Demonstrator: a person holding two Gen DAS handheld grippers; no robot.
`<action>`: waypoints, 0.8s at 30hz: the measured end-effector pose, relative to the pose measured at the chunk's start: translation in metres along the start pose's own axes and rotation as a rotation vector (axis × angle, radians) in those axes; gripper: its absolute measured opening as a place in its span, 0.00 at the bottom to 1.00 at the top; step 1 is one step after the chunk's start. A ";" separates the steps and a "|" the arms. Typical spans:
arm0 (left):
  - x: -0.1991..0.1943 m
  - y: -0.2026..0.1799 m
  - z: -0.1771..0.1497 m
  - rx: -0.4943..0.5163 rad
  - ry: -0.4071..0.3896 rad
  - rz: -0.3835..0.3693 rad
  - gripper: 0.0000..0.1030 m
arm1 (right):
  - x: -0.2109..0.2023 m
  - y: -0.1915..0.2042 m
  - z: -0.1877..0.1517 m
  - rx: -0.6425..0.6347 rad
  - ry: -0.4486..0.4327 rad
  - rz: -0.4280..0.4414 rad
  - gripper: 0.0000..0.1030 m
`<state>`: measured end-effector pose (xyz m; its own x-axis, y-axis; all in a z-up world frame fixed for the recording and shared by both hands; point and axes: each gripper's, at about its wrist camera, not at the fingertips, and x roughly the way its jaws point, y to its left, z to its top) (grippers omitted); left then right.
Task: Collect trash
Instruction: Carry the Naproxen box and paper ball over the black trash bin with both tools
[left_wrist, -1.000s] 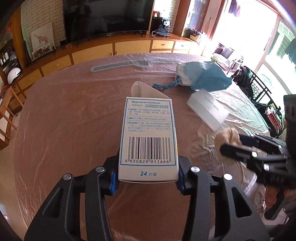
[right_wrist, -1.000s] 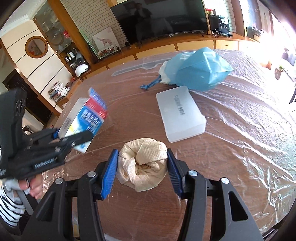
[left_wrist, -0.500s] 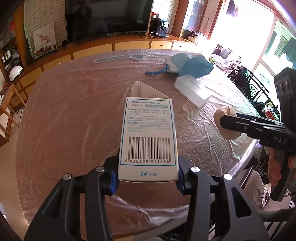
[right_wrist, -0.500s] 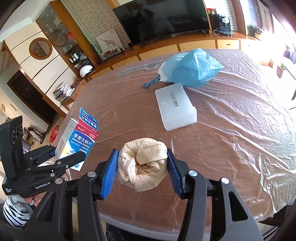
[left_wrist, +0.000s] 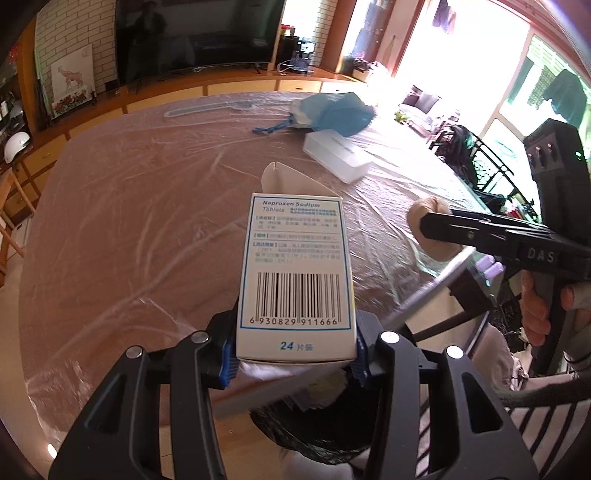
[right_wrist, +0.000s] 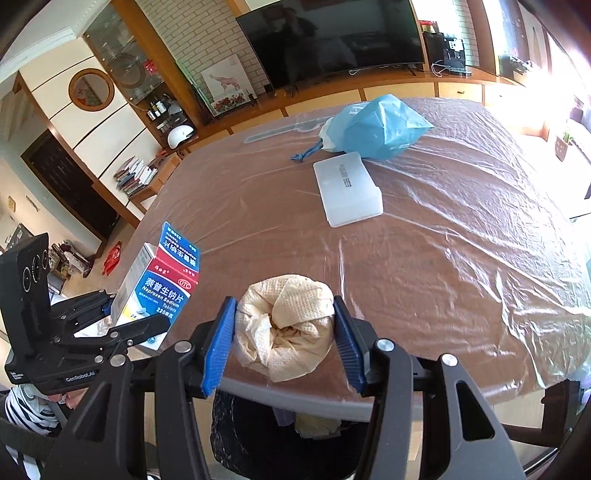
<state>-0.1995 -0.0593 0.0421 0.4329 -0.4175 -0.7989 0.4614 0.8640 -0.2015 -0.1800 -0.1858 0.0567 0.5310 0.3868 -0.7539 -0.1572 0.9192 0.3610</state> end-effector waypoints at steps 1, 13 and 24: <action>-0.002 -0.003 -0.004 0.010 0.001 -0.010 0.46 | -0.002 0.001 -0.002 -0.011 0.000 -0.002 0.49; -0.009 -0.040 -0.034 0.097 0.044 -0.086 0.46 | -0.012 0.013 -0.030 -0.065 0.033 0.012 0.49; -0.004 -0.059 -0.065 0.156 0.128 -0.105 0.46 | -0.012 0.020 -0.058 -0.106 0.095 0.032 0.49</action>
<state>-0.2786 -0.0909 0.0206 0.2789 -0.4547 -0.8459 0.6172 0.7597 -0.2048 -0.2379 -0.1676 0.0411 0.4441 0.4169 -0.7930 -0.2626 0.9068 0.3297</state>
